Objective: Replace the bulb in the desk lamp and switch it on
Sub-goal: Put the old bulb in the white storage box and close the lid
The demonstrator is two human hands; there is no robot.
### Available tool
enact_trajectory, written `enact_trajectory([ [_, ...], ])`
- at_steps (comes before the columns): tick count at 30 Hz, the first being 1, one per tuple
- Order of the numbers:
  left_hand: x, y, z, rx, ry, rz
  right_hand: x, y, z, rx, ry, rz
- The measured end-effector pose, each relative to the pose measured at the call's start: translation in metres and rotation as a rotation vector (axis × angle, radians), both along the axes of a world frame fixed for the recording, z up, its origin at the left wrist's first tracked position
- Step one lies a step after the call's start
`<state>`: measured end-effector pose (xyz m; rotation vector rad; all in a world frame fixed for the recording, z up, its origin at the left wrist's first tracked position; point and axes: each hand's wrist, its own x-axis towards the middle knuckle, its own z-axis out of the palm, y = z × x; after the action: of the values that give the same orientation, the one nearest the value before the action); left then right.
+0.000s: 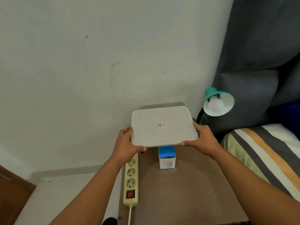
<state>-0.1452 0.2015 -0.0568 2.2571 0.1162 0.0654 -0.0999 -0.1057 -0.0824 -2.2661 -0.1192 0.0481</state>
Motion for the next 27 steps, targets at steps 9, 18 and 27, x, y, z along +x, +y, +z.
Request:
enact_trajectory([
  [9,0.097,-0.001,-0.026,-0.018,0.073,-0.020,0.096,-0.011,-0.030,-0.053,0.046,-0.065],
  [18,0.128,-0.003,-0.037,0.011,0.098,-0.005,0.118,-0.006,-0.031,0.069,0.096,-0.065],
  [27,0.124,-0.002,-0.036,0.029,0.147,0.006,0.119,-0.004,-0.020,0.104,0.149,-0.068],
])
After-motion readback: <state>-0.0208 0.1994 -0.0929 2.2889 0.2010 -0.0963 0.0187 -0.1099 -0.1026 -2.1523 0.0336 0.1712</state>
